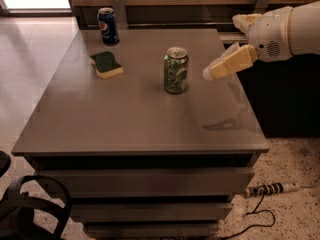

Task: Knock green can over

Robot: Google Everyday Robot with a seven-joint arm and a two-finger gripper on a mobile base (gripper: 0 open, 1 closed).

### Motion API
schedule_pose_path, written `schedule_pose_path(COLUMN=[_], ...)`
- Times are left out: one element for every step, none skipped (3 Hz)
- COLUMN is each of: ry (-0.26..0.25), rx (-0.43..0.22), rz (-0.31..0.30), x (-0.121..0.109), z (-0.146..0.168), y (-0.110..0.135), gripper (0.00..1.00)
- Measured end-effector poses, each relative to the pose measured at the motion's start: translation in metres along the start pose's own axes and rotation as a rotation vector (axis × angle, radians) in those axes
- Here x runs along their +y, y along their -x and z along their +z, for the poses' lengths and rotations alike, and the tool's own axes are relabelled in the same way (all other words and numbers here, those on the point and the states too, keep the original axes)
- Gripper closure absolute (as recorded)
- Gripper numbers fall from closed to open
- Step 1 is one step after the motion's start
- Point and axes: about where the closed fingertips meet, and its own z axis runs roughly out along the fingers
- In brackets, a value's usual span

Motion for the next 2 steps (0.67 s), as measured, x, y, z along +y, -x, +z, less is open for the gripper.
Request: schedule_pose_path(ry=[0.051,0.058], rx=[-0.083,-0.09], rz=[0.048,0.058], x=[-0.0004,-0.0003], z=[0.0385,0.0426], y=[0.0024,0.0003], gripper=[0.0,0.0])
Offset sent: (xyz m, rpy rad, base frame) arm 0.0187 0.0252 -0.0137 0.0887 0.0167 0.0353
